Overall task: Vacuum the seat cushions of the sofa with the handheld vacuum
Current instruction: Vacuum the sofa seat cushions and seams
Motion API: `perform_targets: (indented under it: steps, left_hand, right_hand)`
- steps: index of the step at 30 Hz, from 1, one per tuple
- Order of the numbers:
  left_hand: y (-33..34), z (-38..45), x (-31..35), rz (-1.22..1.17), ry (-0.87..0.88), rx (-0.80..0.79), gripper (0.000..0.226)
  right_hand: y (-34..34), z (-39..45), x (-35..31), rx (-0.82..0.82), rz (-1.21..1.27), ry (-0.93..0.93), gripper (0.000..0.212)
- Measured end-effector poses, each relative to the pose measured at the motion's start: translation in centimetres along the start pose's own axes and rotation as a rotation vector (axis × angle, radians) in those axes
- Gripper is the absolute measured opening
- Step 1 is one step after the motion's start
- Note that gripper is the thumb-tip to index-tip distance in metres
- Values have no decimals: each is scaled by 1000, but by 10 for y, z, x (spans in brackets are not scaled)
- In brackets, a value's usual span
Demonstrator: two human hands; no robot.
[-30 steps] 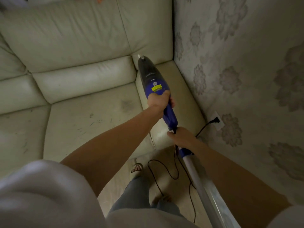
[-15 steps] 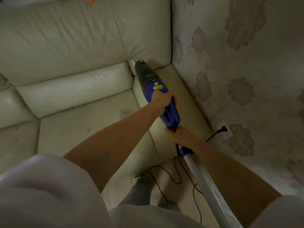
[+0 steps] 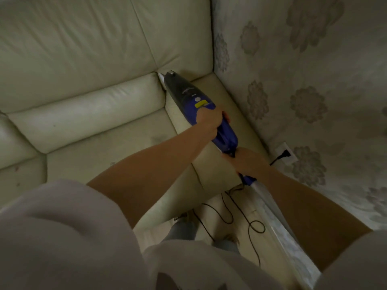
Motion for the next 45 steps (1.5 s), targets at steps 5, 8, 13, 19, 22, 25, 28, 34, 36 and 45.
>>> perform_targets:
  steps: [5,8,13,19,22,25,28,34,36,45]
  left_hand:
    - [-11,6,7,-8,14,9,35]
    - [-18,8,17,-22,-3,-33,31]
    - [-33,13,21,53,-79,-75,34]
    - [-31,25,-1,61,-195,-94,36]
    - [-20,26,-13,44,-183,-70,34]
    - [-9,29,-18,37,-122,-9,32]
    - [-1,29,-13,2,-75,24,31]
    - [-4,31,9,-31,-3,67,31]
    - [-5,34,13,-39,-15,59,28]
    - [-42,66,48,-92,-61,9,31]
  right_hand:
    - [-9,6,-9,-25,-41,-60,50]
    - [-7,14,-19,-43,0,-61,48]
    - [5,29,-24,-76,-95,-39,45]
    - [17,35,-12,-158,-130,11,43]
    - [22,30,3,-147,-98,10,47]
    - [22,27,10,-120,-105,-21,48]
    - [21,27,12,-49,-112,-75,50]
    - [0,39,2,-27,-69,-111,48]
    - [0,45,1,-42,-35,-104,48]
    - [-7,92,-43,-125,-95,-123,40]
Point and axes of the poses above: each hand's wrist, its own z-axis towards the middle knuckle, its own y-axis out of the palm, x = y × z, the point moved 1 cm from there along z, towards the middle knuckle, and after that the axes turned 7 degrees about -y, right-handed, at the moved point
